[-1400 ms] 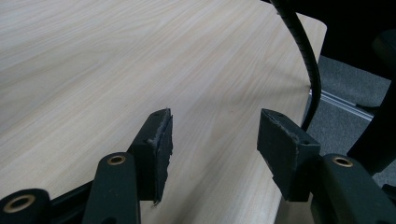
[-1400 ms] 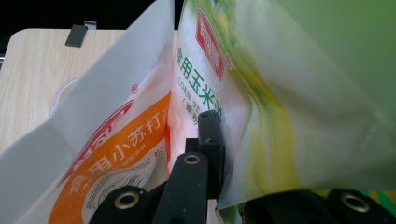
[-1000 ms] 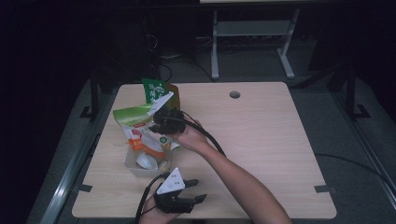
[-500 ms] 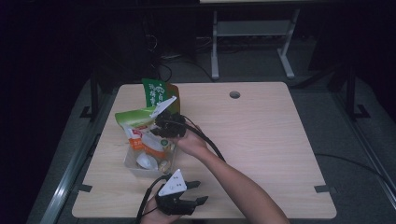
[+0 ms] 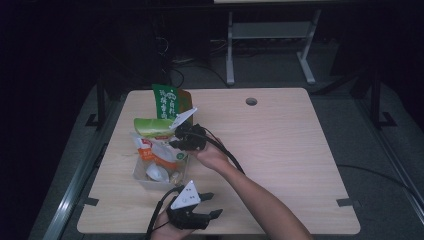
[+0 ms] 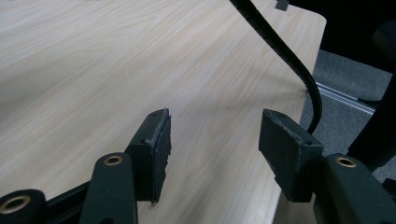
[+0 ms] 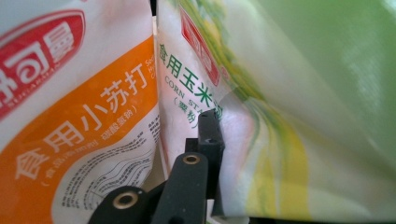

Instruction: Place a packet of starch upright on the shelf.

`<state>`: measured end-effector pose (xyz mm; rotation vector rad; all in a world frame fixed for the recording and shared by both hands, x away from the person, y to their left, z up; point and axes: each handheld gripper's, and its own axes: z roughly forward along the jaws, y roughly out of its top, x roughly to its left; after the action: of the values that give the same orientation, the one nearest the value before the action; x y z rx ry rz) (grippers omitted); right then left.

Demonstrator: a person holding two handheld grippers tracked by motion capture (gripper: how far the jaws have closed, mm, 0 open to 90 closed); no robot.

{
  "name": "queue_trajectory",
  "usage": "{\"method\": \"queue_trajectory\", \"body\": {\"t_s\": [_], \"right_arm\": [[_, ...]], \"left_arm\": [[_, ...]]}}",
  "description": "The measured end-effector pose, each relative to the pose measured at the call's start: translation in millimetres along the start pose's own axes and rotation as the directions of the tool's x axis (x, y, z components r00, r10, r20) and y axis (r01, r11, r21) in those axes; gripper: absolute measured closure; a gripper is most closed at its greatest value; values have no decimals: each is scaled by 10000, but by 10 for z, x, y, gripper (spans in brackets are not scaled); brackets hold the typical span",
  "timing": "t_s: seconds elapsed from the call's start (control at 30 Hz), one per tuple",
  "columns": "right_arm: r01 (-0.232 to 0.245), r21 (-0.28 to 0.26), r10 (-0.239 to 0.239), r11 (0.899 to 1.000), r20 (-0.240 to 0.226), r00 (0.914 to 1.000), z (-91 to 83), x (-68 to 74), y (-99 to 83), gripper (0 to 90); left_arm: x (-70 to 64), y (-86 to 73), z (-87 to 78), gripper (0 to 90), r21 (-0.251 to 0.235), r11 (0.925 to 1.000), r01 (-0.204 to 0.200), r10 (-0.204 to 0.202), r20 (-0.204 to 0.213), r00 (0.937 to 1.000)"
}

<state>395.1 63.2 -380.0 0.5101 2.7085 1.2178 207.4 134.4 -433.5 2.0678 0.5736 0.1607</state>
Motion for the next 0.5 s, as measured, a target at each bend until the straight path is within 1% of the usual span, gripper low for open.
{"method": "queue_trajectory", "body": {"t_s": [0.07,0.1,0.13,0.17,0.2,0.23,0.3,0.33,0.4,0.43,0.47,0.5], "right_arm": [[-274,75,275,9996,-88,9996,-34,-6,18,815],[-107,39,107,9999,8,9999,-55,-18,15,795],[-193,62,193,9998,117,9997,-87,-11,15,784],[-173,-14,173,9998,150,9997,-108,-18,7,773],[-319,-68,320,9995,116,9994,-144,-24,-4,782],[-269,-52,270,9996,143,9995,-156,-37,-14,800],[-176,10,176,9998,45,9998,-174,-44,-30,839],[-60,55,60,10000,54,10000,-170,-40,-27,861],[273,145,-276,9995,241,9993,-153,-22,-12,876],[547,207,-553,9983,325,9979,-142,-27,1,881],[469,267,-477,9985,314,9984,-142,-35,10,882],[406,276,-411,9988,205,9989,-136,-53,20,882]], "left_arm": [[5,-2,4,431,26,10000,29,-29,-17,10000],[3,-3,5,431,44,10000,0,0,-16,10000],[3,-3,7,431,36,10000,-39,39,-14,10000],[-2,-4,10,431,31,10000,-43,43,-7,10000],[-6,-4,11,431,16,10000,-21,21,-6,10000],[-5,-2,11,431,14,10000,-57,57,-7,10000],[-4,3,9,431,-11,10000,-32,32,-10,10000],[-5,4,9,431,-14,10000,17,-17,-12,10000],[-1,7,9,431,-24,10000,52,-52,-33,10000],[3,7,10,431,-37,10000,67,-67,-32,10000],[8,9,12,431,-49,10000,67,-67,-38,10000],[16,12,13,431,-41,10000,20,-20,-37,10000]]}}
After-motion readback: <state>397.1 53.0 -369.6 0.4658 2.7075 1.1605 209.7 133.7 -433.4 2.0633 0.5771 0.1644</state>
